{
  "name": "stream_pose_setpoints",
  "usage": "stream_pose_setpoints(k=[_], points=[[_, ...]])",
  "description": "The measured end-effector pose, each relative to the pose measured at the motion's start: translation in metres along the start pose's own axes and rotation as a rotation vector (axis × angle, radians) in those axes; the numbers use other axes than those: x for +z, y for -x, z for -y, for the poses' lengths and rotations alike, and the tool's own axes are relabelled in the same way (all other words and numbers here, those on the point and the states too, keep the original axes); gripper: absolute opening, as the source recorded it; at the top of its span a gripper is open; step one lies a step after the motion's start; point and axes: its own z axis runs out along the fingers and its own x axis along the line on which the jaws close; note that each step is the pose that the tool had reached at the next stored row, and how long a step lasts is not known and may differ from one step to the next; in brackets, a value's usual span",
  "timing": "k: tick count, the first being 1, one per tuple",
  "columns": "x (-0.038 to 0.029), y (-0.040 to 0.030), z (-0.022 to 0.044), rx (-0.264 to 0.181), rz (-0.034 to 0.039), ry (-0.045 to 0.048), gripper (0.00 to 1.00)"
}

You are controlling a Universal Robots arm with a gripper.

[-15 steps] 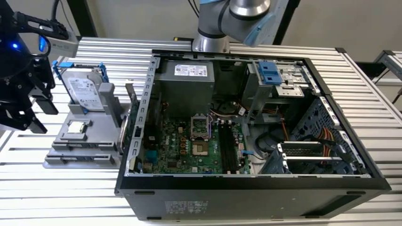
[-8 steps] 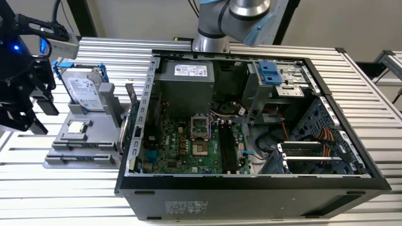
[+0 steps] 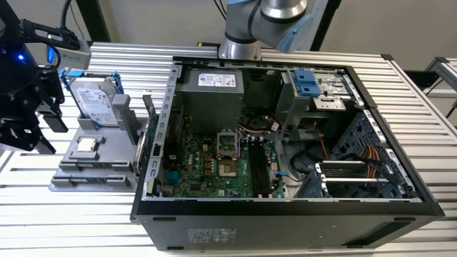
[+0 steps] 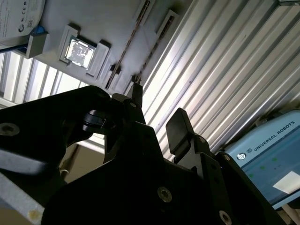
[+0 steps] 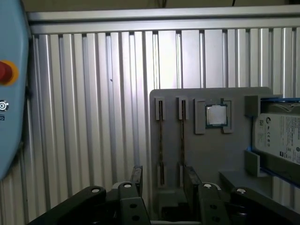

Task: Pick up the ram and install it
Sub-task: 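Pick up the ram and move it above insertion slot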

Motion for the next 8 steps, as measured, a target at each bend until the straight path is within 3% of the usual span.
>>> stream_pose_setpoints(k=[8], points=[[0.0034,0.0,0.0,0.0,0.0,0.0,1.0]])
